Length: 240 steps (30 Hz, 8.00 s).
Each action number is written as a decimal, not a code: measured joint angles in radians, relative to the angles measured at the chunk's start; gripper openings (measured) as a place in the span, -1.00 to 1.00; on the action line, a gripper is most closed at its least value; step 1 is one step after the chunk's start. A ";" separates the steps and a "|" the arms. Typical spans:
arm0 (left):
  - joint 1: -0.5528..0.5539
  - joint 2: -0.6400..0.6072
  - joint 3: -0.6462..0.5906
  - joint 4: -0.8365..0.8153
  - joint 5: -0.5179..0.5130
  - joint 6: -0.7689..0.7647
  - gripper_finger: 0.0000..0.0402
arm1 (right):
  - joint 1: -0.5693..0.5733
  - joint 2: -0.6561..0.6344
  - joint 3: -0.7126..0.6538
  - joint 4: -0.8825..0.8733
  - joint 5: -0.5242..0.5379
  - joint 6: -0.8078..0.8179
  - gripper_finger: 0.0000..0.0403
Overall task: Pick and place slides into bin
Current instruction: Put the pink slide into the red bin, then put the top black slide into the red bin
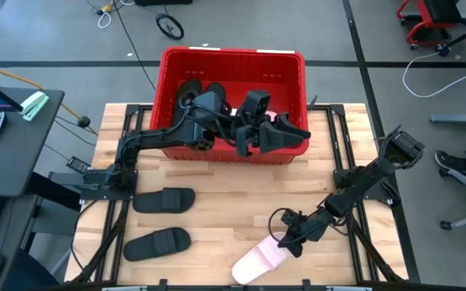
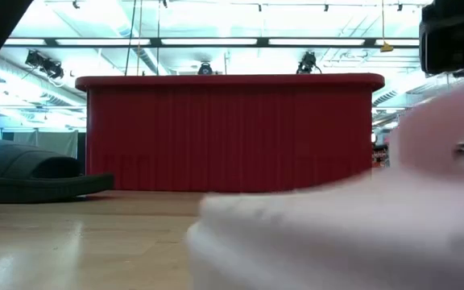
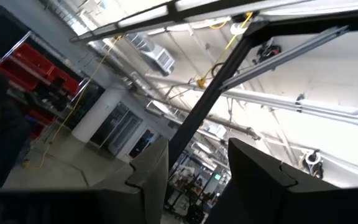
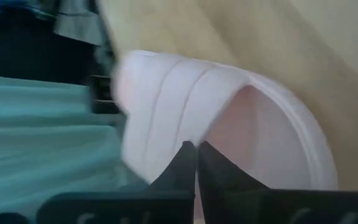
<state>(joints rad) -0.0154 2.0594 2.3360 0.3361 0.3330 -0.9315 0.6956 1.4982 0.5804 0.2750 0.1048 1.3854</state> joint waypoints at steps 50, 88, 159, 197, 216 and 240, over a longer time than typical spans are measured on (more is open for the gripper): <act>0.600 -0.192 0.001 0.032 0.479 0.025 -0.14 | -1.529 0.219 0.795 -0.620 -0.262 -0.795 -1.00; 0.658 -0.199 0.001 0.025 0.554 -0.035 -0.14 | -1.565 0.113 0.794 -0.514 -0.313 -0.943 -0.32; -0.415 -0.870 -1.605 -1.227 -0.463 -1.159 -0.14 | -0.471 -0.432 0.263 -0.467 -0.191 -0.584 -0.42; -0.414 -0.867 -1.788 -0.519 -0.700 -1.044 -0.91 | -0.545 -0.435 0.264 -0.433 -0.188 -0.446 -0.42; 0.138 -0.836 -0.972 -0.863 -0.642 0.099 -0.94 | -0.686 -0.430 0.264 0.147 -0.131 -0.521 -0.42; 0.427 -0.117 -0.990 -0.302 0.156 0.028 -0.93 | -0.815 -0.441 0.264 0.138 -0.080 -0.533 -0.42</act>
<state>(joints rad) 0.4114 1.9428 1.3460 0.0341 0.4887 -0.9032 -0.1197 1.0576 0.8442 0.4126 0.0251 0.8526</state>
